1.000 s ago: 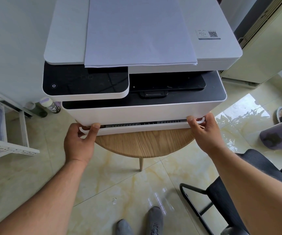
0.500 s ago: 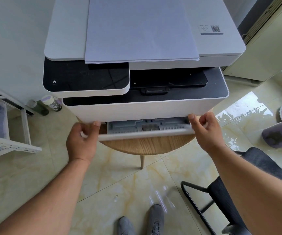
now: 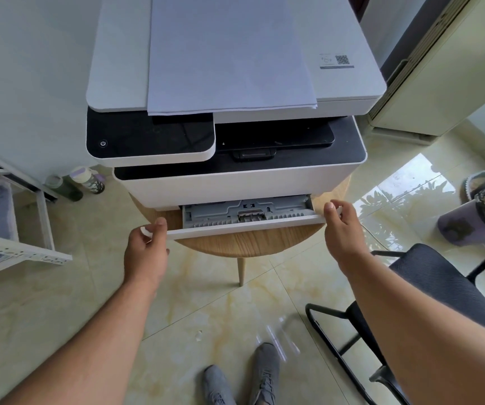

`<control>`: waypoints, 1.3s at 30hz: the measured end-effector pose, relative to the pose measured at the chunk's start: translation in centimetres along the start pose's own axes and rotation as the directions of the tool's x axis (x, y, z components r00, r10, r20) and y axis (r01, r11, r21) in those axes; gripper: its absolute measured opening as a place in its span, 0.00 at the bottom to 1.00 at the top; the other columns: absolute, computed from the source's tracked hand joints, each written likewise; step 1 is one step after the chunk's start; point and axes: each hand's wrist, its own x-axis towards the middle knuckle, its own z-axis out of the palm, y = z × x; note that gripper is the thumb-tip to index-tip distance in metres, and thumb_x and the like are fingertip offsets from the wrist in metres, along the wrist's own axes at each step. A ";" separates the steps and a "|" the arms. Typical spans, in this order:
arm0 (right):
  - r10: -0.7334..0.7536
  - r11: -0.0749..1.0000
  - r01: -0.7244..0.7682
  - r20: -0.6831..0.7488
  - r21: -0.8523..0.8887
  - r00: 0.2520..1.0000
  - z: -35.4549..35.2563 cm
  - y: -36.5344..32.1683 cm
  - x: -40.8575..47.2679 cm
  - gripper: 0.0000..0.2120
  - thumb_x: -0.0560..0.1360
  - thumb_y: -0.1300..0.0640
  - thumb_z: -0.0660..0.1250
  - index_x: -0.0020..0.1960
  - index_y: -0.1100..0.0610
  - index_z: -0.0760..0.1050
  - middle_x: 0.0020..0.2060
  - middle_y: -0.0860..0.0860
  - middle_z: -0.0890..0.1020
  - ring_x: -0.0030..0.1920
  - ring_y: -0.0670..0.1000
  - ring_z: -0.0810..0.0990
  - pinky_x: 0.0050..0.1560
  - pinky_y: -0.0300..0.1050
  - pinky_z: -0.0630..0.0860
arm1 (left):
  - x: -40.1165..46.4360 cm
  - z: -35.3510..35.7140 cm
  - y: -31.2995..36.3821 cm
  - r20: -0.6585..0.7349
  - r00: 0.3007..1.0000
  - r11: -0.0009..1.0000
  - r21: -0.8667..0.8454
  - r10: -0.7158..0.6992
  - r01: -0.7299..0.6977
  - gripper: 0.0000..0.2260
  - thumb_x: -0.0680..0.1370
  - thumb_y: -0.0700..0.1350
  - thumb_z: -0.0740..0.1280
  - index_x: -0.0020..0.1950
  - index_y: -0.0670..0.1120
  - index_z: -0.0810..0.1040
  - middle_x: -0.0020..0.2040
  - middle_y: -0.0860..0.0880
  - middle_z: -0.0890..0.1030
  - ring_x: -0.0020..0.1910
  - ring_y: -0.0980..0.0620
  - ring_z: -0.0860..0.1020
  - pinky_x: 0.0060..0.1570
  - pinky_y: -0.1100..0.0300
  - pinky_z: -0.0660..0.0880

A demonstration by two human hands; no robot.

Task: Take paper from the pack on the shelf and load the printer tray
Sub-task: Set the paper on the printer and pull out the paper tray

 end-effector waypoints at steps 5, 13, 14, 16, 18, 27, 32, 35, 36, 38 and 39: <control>0.063 0.998 -0.063 0.013 -0.001 0.998 -0.4 -0.2 -0.6 0.18 0.86 0.47 0.56 0.71 0.55 0.71 0.67 0.56 0.76 0.61 0.54 0.74 0.57 0.47 0.68 | 0.1 -0.4 -0.6 0.033 0.999 1.000 -0.010 -0.020 0.020 0.16 0.78 0.64 0.66 0.53 0.51 0.76 0.45 0.51 0.82 0.52 0.41 0.84 0.61 0.41 0.80; 0.118 0.993 -0.118 0.020 -0.007 0.993 -0.9 0.6 -1.9 0.19 0.86 0.47 0.57 0.72 0.55 0.71 0.61 0.55 0.77 0.51 0.52 0.76 0.47 0.47 0.73 | -0.8 -0.9 -2.1 0.046 0.998 0.999 -0.020 -0.035 0.036 0.28 0.72 0.69 0.65 0.59 0.48 0.77 0.45 0.51 0.82 0.47 0.49 0.82 0.63 0.42 0.79; 0.121 0.993 -0.121 0.018 -0.005 0.992 -1.0 0.7 -2.2 0.19 0.86 0.47 0.57 0.71 0.55 0.71 0.59 0.55 0.77 0.48 0.51 0.76 0.42 0.45 0.71 | -1.0 -1.0 -2.3 0.051 0.998 0.999 -0.011 -0.042 0.042 0.28 0.72 0.69 0.65 0.60 0.48 0.76 0.45 0.51 0.82 0.49 0.47 0.82 0.63 0.42 0.79; 0.131 0.991 -0.131 0.014 -0.010 0.991 -1.2 1.0 -2.7 0.19 0.86 0.47 0.57 0.72 0.55 0.71 0.59 0.55 0.78 0.47 0.50 0.76 0.38 0.44 0.69 | -1.2 -1.4 -2.7 0.070 0.996 0.998 0.005 -0.057 0.057 0.30 0.72 0.71 0.65 0.62 0.50 0.76 0.47 0.52 0.82 0.54 0.44 0.84 0.63 0.43 0.78; 0.143 0.990 -0.143 0.009 -0.008 0.990 -1.3 1.3 -3.4 0.19 0.86 0.46 0.57 0.72 0.55 0.71 0.60 0.56 0.78 0.49 0.52 0.77 0.39 0.44 0.70 | -1.5 -1.9 -3.4 0.088 0.994 0.998 0.019 -0.066 0.064 0.34 0.68 0.75 0.64 0.64 0.52 0.76 0.52 0.52 0.83 0.56 0.45 0.83 0.65 0.43 0.77; 0.178 0.984 -0.178 -0.005 -0.027 0.984 -2.6 3.1 -7.3 0.19 0.86 0.49 0.58 0.74 0.55 0.72 0.63 0.54 0.78 0.55 0.52 0.76 0.46 0.44 0.69 | -5.4 -3.8 -5.5 0.128 0.989 0.993 0.103 -0.073 0.060 0.36 0.66 0.78 0.62 0.62 0.53 0.77 0.55 0.50 0.84 0.56 0.46 0.83 0.63 0.45 0.78; 0.203 0.978 -0.203 -0.001 -0.041 0.979 -3.4 4.3 -9.5 0.18 0.86 0.50 0.58 0.72 0.56 0.72 0.56 0.54 0.78 0.45 0.51 0.77 0.42 0.46 0.72 | -7.5 -4.7 -7.5 0.149 0.986 0.987 0.155 -0.075 0.052 0.38 0.68 0.78 0.60 0.64 0.51 0.78 0.53 0.43 0.84 0.54 0.44 0.83 0.57 0.48 0.77; 0.215 0.976 -0.213 0.024 -0.043 0.976 -3.8 5.4 -10.5 0.16 0.85 0.49 0.58 0.68 0.56 0.73 0.51 0.56 0.79 0.38 0.50 0.74 0.37 0.46 0.70 | -8.7 -5.1 -8.4 0.146 0.986 0.981 0.189 -0.082 0.054 0.31 0.73 0.73 0.62 0.63 0.51 0.78 0.51 0.41 0.84 0.53 0.40 0.82 0.49 0.52 0.74; 0.218 0.975 -0.216 0.031 -0.046 0.976 -3.9 5.7 -10.8 0.16 0.85 0.49 0.58 0.68 0.56 0.73 0.51 0.56 0.79 0.37 0.50 0.74 0.37 0.46 0.70 | -9.0 -5.3 -8.7 0.146 0.985 0.978 0.202 -0.088 0.057 0.28 0.76 0.71 0.62 0.64 0.51 0.77 0.51 0.43 0.84 0.51 0.41 0.82 0.48 0.53 0.73; 0.222 0.974 -0.221 0.037 -0.046 0.974 -4.3 6.2 -11.4 0.16 0.85 0.49 0.58 0.68 0.55 0.72 0.51 0.55 0.79 0.38 0.50 0.75 0.37 0.46 0.71 | -9.7 -5.5 -9.2 0.150 0.985 0.974 0.219 -0.091 0.057 0.27 0.77 0.70 0.62 0.65 0.52 0.77 0.51 0.48 0.84 0.51 0.45 0.82 0.50 0.53 0.74; 0.226 0.974 -0.224 0.038 -0.042 0.973 -4.4 6.4 -11.7 0.16 0.85 0.49 0.58 0.69 0.54 0.72 0.51 0.55 0.79 0.39 0.50 0.76 0.37 0.46 0.71 | -10.0 -5.6 -9.4 0.152 0.983 0.972 0.227 -0.101 0.064 0.27 0.77 0.70 0.62 0.65 0.52 0.76 0.52 0.48 0.84 0.52 0.46 0.82 0.50 0.52 0.74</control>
